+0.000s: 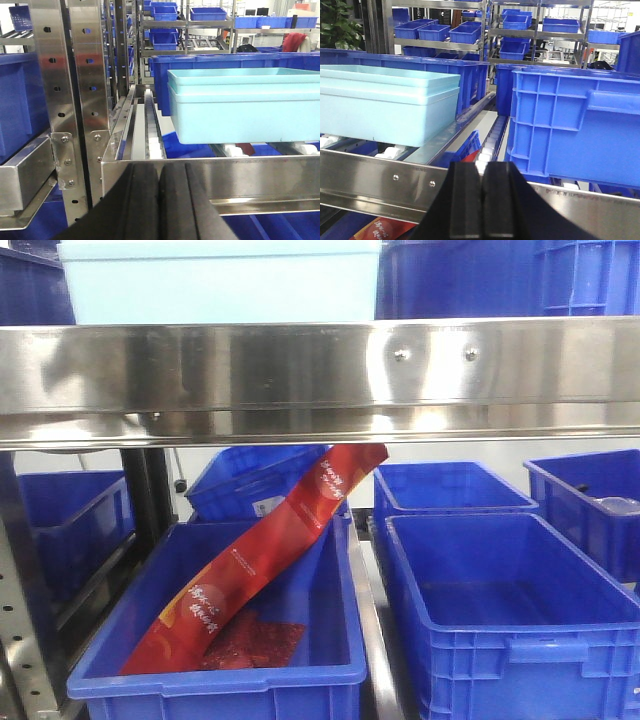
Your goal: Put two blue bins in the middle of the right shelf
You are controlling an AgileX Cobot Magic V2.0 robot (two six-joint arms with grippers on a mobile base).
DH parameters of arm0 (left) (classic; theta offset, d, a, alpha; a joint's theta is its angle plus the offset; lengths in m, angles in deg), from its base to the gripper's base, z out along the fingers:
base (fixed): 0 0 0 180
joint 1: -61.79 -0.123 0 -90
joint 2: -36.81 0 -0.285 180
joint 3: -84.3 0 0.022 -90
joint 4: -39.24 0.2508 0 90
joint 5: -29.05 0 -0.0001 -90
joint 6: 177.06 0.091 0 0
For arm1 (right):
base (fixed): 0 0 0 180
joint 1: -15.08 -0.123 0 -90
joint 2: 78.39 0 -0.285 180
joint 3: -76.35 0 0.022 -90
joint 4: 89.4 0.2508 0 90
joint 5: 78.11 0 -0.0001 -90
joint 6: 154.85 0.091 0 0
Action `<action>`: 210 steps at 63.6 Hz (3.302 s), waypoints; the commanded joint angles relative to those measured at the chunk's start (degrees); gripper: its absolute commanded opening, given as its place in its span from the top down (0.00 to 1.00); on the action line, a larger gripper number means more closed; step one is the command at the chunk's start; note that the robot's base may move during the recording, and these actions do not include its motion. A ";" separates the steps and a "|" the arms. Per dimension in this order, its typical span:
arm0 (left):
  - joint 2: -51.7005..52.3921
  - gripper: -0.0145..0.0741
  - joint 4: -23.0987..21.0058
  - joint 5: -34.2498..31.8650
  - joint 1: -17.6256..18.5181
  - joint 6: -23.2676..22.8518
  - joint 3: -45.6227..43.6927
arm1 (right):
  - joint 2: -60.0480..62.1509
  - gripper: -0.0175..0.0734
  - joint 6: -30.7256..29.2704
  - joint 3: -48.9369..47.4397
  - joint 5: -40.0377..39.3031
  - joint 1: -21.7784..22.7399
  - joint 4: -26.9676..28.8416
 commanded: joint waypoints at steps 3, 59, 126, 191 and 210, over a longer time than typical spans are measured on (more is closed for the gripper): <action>0.35 0.96 -0.02 -1.27 -0.28 0.10 0.02 | 0.39 0.99 -0.37 0.04 -1.51 0.34 -0.40; 11.57 0.96 -9.49 -16.56 -11.94 7.17 25.90 | 0.39 0.99 -0.37 0.04 -1.71 0.34 -0.40; 11.57 0.96 -9.49 -15.82 -11.94 7.17 25.90 | 0.39 0.99 -1.64 0.16 -1.58 0.34 -2.69; 11.57 0.96 -9.49 -15.82 -11.94 7.17 25.90 | 23.65 0.99 -7.16 23.27 -1.33 16.28 5.65; 11.57 0.96 -9.49 -15.82 -11.94 7.17 25.90 | 23.65 0.99 -7.16 23.27 -0.74 16.28 5.65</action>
